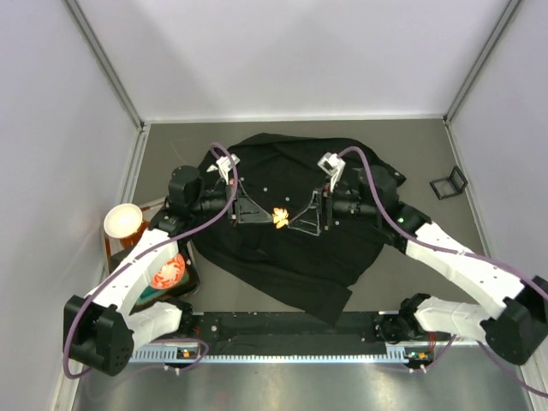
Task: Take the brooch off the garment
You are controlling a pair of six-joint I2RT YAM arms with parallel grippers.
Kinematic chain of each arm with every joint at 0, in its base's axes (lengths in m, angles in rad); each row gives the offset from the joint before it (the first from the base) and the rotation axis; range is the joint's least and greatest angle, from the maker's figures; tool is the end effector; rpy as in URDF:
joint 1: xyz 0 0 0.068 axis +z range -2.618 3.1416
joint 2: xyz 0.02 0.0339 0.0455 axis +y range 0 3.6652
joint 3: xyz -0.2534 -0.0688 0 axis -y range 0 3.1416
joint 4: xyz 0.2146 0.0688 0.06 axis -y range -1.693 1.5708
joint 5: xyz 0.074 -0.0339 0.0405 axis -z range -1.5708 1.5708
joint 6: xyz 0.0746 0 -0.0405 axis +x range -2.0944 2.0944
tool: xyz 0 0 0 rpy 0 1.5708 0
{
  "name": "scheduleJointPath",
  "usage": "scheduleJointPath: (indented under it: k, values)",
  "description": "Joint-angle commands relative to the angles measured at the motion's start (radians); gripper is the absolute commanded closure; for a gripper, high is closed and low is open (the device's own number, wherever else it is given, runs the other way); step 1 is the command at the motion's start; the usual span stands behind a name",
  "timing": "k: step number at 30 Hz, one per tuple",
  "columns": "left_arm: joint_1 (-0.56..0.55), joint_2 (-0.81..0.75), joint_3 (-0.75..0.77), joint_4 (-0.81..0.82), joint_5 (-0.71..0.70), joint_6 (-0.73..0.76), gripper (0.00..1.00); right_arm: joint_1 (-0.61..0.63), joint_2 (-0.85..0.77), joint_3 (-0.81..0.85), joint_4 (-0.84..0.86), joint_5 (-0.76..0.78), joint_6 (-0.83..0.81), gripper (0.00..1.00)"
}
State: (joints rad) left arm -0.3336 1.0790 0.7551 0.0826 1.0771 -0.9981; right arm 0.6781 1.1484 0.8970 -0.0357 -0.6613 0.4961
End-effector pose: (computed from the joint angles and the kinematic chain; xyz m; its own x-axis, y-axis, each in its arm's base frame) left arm 0.1949 -0.1371 0.2993 -0.9318 -0.0986 -0.3493 0.3321 0.1567 -0.9301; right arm 0.1787 0.2028 0.3117 -0.6479 -0.0396 -0.7607 -0.7338 0.3001 0.6095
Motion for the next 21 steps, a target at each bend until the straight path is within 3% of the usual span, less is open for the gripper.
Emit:
scheduleJointPath:
  k: [1,2,4,8,12,17,21]
  values:
    - [0.004,0.021,0.076,-0.113,-0.005,0.01,1.0,0.052,-0.133,-0.035,-0.089,0.265,-0.338,0.35]
    - [0.004,0.019,0.085,-0.116,-0.009,0.0,1.0,0.076,-0.156,-0.044,-0.081,0.375,-0.432,0.35]
    - [0.007,0.021,0.108,-0.205,-0.037,0.003,1.0,0.133,-0.177,-0.095,-0.028,0.432,-0.523,0.35]
    - [0.005,0.019,0.179,-0.426,-0.132,0.027,1.0,0.257,-0.272,-0.28,0.253,0.57,-0.877,0.32]
    - [0.005,0.007,0.208,-0.558,-0.181,-0.005,1.0,0.337,-0.25,-0.325,0.42,0.629,-1.053,0.32]
    - [0.007,-0.011,0.181,-0.544,-0.186,-0.098,1.0,0.471,-0.161,-0.288,0.528,0.779,-1.221,0.39]
    - [0.007,-0.022,0.161,-0.474,-0.18,-0.157,1.0,0.494,-0.116,-0.241,0.511,0.764,-1.262,0.48]
